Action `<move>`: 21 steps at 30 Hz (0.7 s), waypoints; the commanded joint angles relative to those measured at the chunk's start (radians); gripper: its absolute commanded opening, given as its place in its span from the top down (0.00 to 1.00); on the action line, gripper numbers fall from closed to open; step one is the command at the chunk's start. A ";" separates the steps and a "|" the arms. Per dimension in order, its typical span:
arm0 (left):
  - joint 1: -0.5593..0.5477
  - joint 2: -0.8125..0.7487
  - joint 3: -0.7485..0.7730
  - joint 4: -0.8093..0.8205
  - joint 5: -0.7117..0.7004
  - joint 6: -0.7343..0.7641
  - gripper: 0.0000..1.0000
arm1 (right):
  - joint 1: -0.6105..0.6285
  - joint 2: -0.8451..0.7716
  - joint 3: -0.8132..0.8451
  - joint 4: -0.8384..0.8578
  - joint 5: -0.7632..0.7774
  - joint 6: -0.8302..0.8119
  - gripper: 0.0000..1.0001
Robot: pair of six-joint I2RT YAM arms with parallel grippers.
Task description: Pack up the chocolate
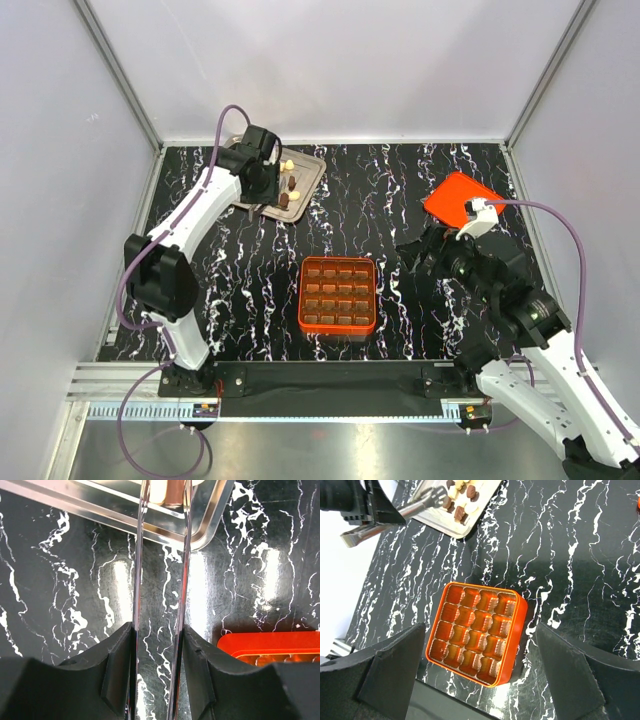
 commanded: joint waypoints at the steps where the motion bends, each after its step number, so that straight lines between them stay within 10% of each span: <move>1: -0.003 -0.025 0.016 0.086 0.026 0.031 0.55 | 0.004 0.020 0.027 0.058 0.038 -0.025 0.00; 21: -0.009 0.046 -0.101 0.179 0.057 0.024 0.54 | 0.006 0.040 0.016 0.074 0.041 -0.028 0.00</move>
